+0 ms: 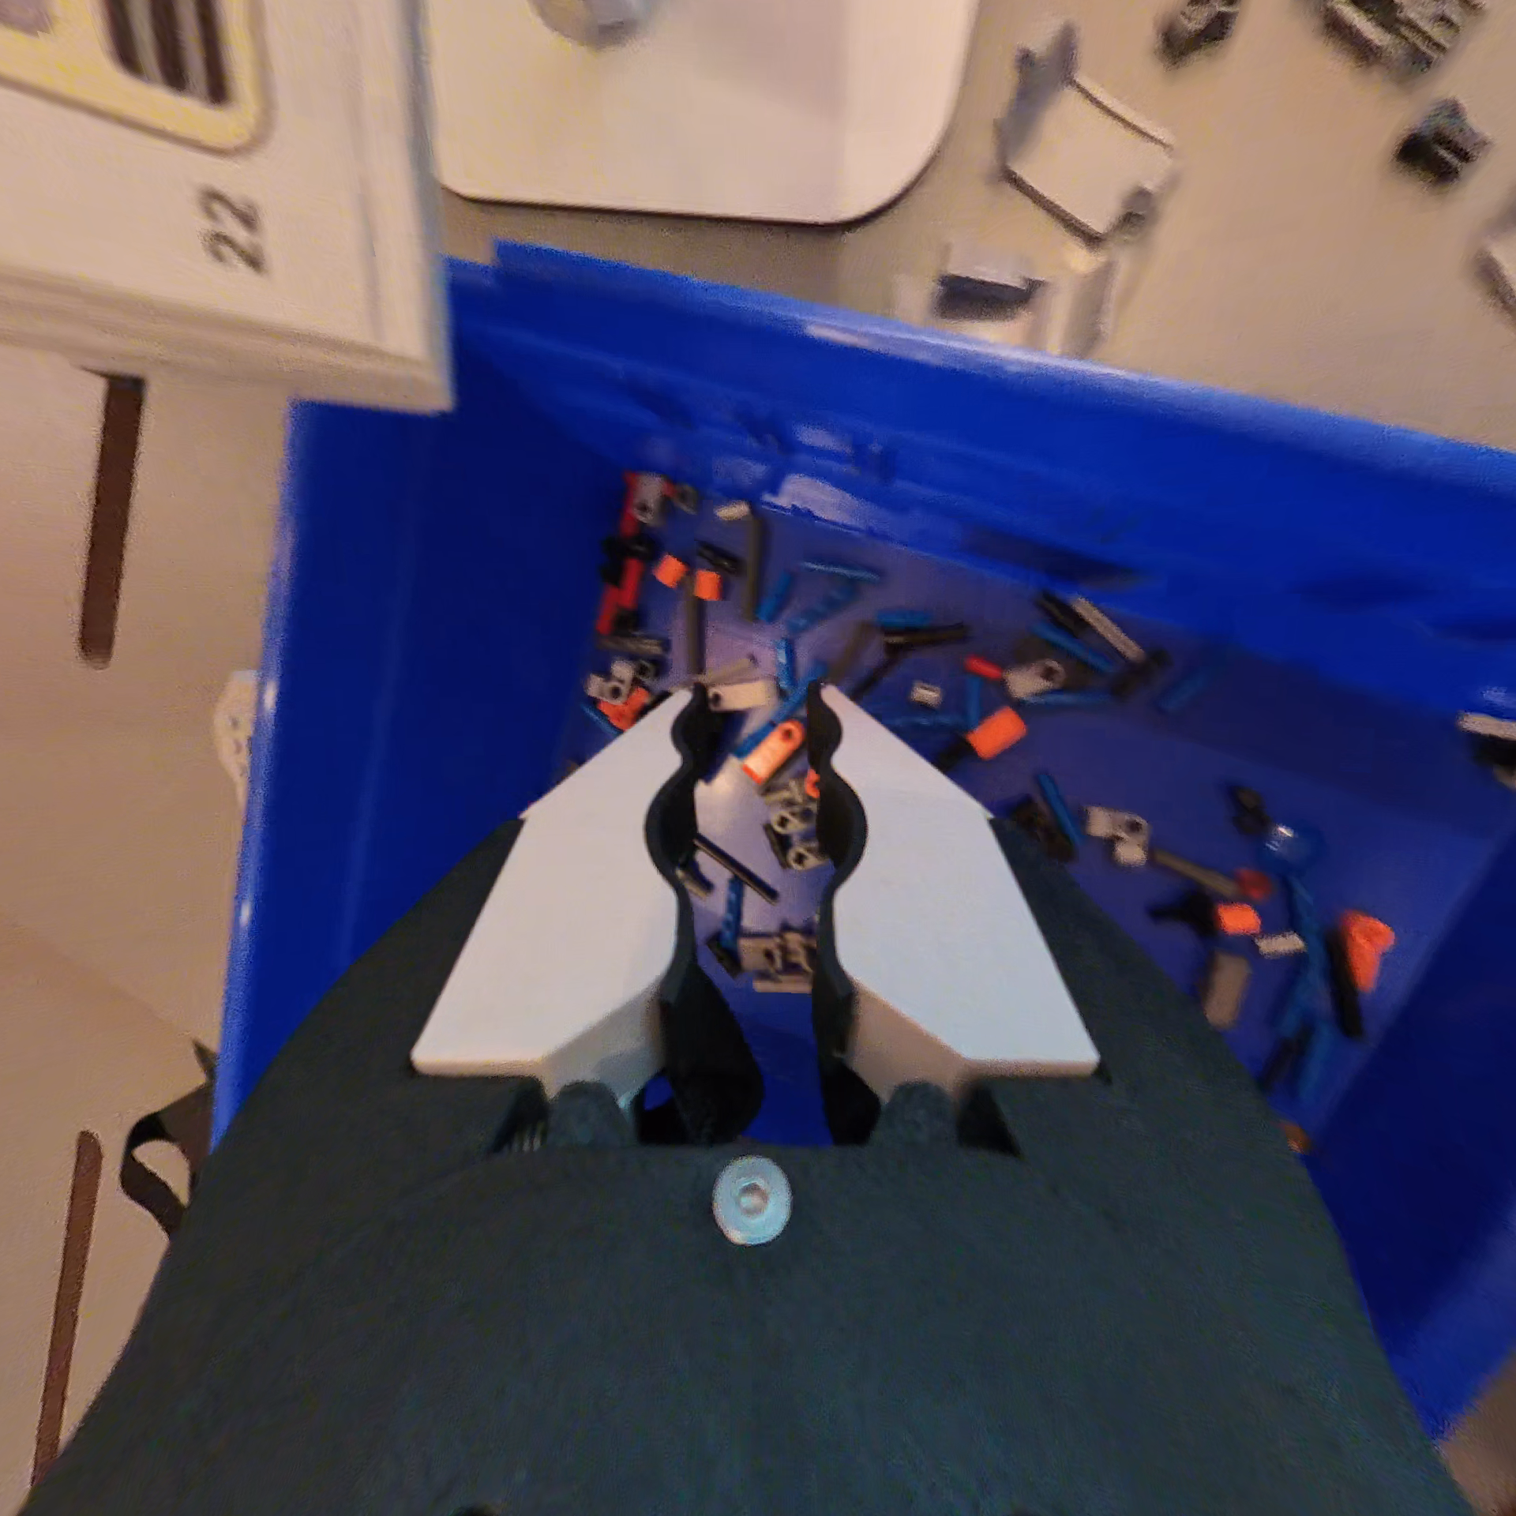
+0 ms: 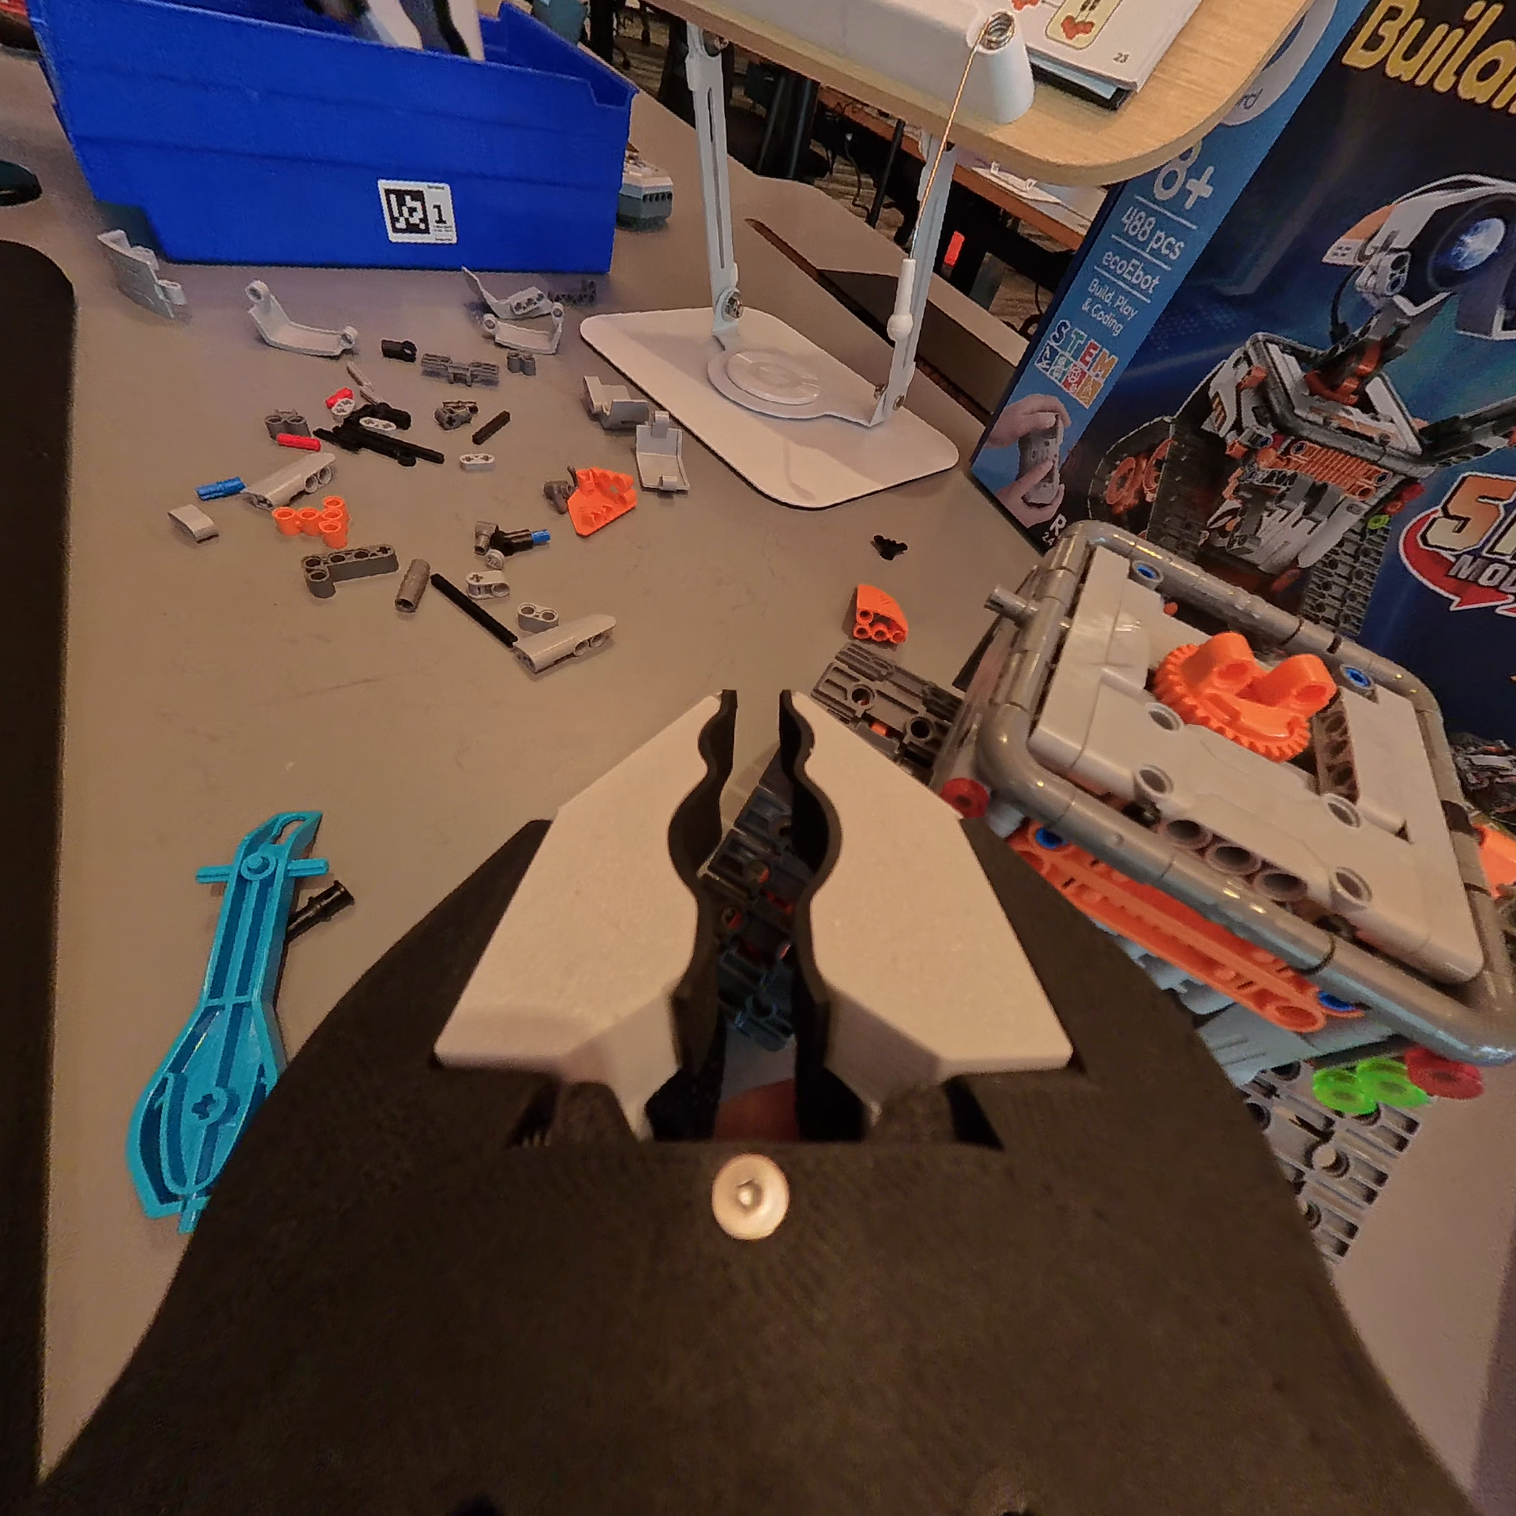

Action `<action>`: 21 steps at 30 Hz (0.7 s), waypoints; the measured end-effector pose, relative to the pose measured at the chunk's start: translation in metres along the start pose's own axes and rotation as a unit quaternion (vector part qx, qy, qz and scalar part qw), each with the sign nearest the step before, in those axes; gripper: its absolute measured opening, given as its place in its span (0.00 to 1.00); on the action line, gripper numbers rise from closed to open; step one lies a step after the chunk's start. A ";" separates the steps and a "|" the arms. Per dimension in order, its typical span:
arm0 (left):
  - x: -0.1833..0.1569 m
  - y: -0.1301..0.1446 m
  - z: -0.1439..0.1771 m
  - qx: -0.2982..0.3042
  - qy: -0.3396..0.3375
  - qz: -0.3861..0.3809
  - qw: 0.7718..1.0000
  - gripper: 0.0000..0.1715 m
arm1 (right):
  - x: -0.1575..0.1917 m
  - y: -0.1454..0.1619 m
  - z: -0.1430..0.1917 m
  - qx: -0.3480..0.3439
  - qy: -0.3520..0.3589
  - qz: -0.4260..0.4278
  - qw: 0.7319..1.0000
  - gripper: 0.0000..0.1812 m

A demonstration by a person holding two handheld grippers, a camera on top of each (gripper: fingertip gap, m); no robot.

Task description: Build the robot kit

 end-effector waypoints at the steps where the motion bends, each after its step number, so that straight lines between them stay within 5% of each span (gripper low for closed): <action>1: 0.004 -0.001 -0.005 0.005 -0.008 0.001 1.000 0.13 | 0.000 0.000 0.000 0.000 0.000 0.000 1.000 0.05; 5: 0.012 0.014 -0.027 0.079 -0.013 0.003 0.997 0.14 | 0.000 0.000 0.000 -0.001 -0.002 -0.001 1.000 0.05; 8: 0.009 0.026 -0.034 0.112 -0.001 0.003 0.994 0.04 | 0.000 0.000 0.001 -0.001 -0.003 -0.001 1.000 0.05; 12: -0.011 0.043 -0.029 0.158 0.066 0.012 0.985 0.03 | 0.000 0.001 0.000 -0.002 -0.006 -0.002 1.000 0.06; 21: 0.025 0.006 -0.026 0.040 -0.021 0.024 0.999 0.08 | 0.001 0.000 0.000 -0.001 -0.005 0.000 1.000 0.06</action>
Point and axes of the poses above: each gripper's, where its closed fingertips meet, z back along the fingers, y out of its underside, x = y × z across the jaws, the point moved 6 cm from there along z, back along the fingers, and after that the axes turned 1 degree about -x, right-handed, at the moved point
